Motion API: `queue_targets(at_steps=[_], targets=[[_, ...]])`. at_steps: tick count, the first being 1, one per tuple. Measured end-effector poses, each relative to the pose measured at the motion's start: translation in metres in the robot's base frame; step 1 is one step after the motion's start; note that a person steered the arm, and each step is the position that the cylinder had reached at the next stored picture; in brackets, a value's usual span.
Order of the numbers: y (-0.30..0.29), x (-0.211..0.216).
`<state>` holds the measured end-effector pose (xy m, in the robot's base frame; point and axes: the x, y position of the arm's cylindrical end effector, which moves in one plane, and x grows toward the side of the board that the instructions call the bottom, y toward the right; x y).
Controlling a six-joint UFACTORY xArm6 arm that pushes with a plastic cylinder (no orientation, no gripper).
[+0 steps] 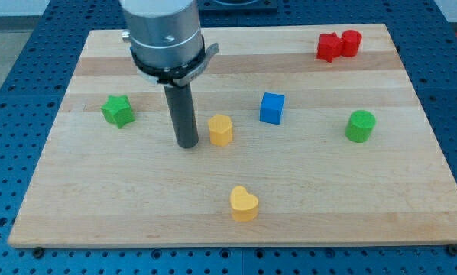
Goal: Drag the yellow heart towards the bottom left corner
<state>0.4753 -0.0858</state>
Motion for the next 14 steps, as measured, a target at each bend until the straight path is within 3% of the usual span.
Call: queue_targets(at_steps=[1,2,4,6,8,14], targets=[[-0.009,0.017],[0.032,0.038],[0.163,0.064],[0.139,0.112],[0.132,0.112],[-0.026,0.112]])
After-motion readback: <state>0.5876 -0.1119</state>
